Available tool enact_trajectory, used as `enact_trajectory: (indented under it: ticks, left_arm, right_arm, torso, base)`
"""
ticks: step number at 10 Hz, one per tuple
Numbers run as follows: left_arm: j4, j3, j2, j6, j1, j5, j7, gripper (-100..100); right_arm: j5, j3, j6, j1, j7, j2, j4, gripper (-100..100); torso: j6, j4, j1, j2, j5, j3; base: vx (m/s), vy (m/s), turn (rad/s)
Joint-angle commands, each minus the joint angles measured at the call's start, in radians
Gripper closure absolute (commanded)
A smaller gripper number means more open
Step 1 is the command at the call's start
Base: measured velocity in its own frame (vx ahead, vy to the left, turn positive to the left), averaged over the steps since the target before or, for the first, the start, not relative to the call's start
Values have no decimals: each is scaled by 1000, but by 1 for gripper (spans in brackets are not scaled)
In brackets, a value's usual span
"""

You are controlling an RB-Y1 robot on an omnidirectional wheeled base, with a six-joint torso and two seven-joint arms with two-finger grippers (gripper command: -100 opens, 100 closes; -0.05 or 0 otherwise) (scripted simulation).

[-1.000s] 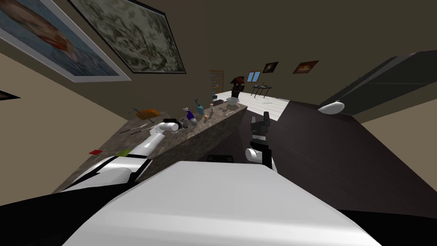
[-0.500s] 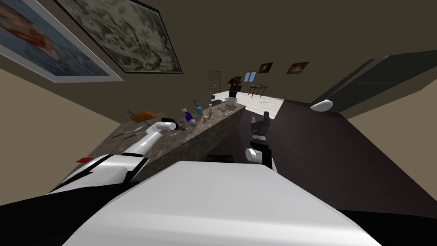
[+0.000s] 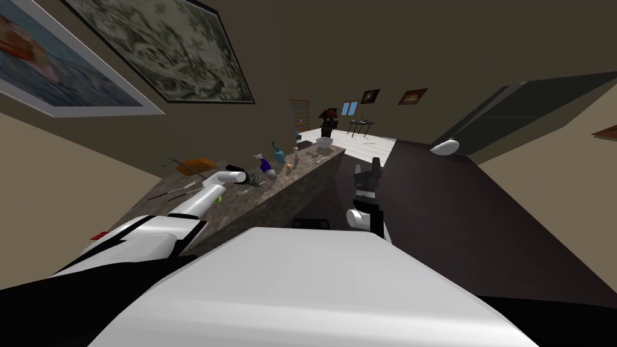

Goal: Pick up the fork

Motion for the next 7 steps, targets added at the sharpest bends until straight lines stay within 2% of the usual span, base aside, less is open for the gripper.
enact_trajectory:
  ticks: [1, 2, 3, 4, 6, 7]
  left_arm:
    - [32, -7, 8, 43, -11, 18, -5, -100]
    - [69, -20, 25, 76, -24, 42, 0, -100]
    - [71, -20, 25, 101, -24, 42, 0, -100]
    - [107, -33, 41, 127, -36, 66, 5, -100]
    - [107, -33, 41, 161, -36, 66, 5, -100]
    - [142, -46, 55, 199, -45, 88, 10, -100]
  right_arm:
    - [0, 0, 0, 0, 0, 0, 0, 0]
    - [0, 0, 0, 0, 0, 0, 0, 0]
    - [0, 0, 0, 0, 0, 0, 0, 0]
    - [0, 0, 0, 0, 0, 0, 0, 0]
    - [0, 0, 0, 0, 0, 0, 0, 0]
    - [0, 0, 0, 0, 0, 0, 0, 0]
  torso:
    - [0, 0, 0, 0, 0, 0]
    - [-1, 0, 0, 0, 0, 0]
    - [0, 0, 1, 0, 0, 0]
    - [-1, 0, 2, 0, 1, 0]
    - [-1, 0, 1, 0, 1, 0]
    - [-1, 0, -1, 1, 0, 0]
  base:
    - [15, 55, -97]
    - [15, 72, -117]
    - [7, 73, -73]
    - [11, 78, -131]
    - [3, 44, -27]
    - [7, 40, -99]
